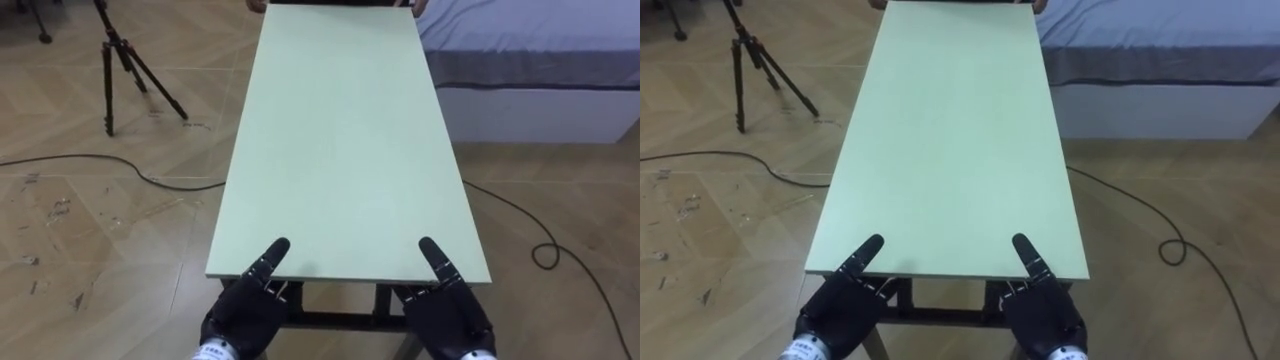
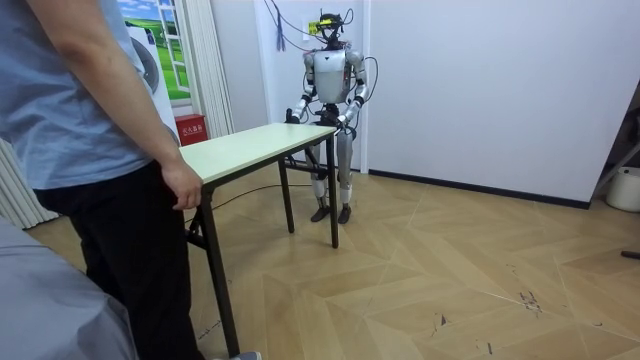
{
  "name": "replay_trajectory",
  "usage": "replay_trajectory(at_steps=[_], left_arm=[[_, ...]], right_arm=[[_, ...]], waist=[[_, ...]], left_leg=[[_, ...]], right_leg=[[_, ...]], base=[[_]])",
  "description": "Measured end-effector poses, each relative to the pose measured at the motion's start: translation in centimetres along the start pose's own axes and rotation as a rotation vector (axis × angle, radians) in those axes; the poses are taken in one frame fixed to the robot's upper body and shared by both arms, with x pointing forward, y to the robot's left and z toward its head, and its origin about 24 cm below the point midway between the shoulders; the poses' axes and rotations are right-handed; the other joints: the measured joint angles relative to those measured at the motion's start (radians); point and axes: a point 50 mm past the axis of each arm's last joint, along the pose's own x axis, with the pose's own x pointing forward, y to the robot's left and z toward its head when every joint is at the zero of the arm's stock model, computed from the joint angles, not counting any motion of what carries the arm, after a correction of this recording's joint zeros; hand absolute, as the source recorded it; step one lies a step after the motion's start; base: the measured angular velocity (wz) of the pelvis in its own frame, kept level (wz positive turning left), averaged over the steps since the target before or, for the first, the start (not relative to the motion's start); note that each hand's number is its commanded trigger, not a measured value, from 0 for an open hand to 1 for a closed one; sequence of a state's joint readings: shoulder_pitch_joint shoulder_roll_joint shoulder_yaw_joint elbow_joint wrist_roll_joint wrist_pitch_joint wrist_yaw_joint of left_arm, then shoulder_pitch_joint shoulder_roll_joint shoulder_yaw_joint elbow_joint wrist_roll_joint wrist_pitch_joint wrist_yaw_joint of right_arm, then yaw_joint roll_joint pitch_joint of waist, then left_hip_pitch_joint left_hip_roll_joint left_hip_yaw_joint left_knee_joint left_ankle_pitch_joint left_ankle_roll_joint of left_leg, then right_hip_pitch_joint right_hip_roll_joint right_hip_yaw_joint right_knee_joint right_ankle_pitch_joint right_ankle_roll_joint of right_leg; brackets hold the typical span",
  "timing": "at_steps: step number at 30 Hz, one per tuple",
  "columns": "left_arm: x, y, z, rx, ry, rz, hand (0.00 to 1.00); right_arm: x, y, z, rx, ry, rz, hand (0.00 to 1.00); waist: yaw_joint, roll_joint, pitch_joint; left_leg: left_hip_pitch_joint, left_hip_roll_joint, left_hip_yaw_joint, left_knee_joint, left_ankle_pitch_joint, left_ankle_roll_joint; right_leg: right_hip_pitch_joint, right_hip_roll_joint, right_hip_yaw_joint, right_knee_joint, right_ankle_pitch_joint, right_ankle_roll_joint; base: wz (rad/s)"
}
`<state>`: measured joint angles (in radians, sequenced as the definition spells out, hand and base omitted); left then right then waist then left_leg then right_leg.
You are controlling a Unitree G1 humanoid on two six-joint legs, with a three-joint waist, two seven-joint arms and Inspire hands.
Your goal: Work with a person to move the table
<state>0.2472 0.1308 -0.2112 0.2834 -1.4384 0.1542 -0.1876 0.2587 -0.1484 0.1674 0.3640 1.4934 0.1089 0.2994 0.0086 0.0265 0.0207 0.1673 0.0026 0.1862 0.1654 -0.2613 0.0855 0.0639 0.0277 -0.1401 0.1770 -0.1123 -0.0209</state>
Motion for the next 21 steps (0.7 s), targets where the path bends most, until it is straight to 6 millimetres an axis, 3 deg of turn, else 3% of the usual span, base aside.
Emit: replay_trajectory(at_steps=[11,12,13,14,21], left_arm=[[0.04,-0.21,0.12,-0.020,-0.009,-0.005,0.00],[0.05,-0.23,0.12,-0.021,-0.009,-0.003,0.30],[0.05,-0.23,0.13,-0.021,-0.010,-0.003,0.67],[0.05,-0.23,0.15,-0.022,-0.011,-0.001,1.00],[0.11,-0.38,0.16,-0.024,-0.014,0.007,1.00]], right_arm=[[0.08,0.07,-0.10,0.001,0.002,0.003,0.00],[0.12,0.10,-0.14,0.002,0.002,0.003,0.00],[0.13,0.11,-0.15,0.003,0.002,0.002,0.11],[0.14,0.11,-0.16,0.004,0.002,0.002,1.00],[0.23,0.17,-0.17,0.006,0.001,-0.005,1.00]], waist=[[0.003,-0.004,-0.0017],[0.004,-0.004,-0.0018],[0.004,-0.004,-0.0018],[0.004,-0.004,-0.0019],[0.006,-0.003,-0.0022]], left_leg=[[-0.003,0.001,0.003,0.003,0.001,-0.001],[-0.003,0.001,0.003,0.003,0.001,-0.002],[-0.003,0.001,0.003,0.003,0.001,-0.002],[-0.003,0.001,0.003,0.003,0.002,-0.003],[-0.003,0.001,0.003,0.003,0.003,-0.004]], right_leg=[[-0.013,-0.001,0.001,0.010,0.000,0.000],[-0.013,-0.001,0.001,0.010,0.000,0.000],[-0.013,-0.001,0.001,0.010,0.000,0.000],[-0.013,-0.001,0.001,0.010,0.000,0.000],[-0.013,0.000,0.002,0.010,0.000,0.000]], base=[[0.00],[0.00],[0.00],[0.00],[0.00]])
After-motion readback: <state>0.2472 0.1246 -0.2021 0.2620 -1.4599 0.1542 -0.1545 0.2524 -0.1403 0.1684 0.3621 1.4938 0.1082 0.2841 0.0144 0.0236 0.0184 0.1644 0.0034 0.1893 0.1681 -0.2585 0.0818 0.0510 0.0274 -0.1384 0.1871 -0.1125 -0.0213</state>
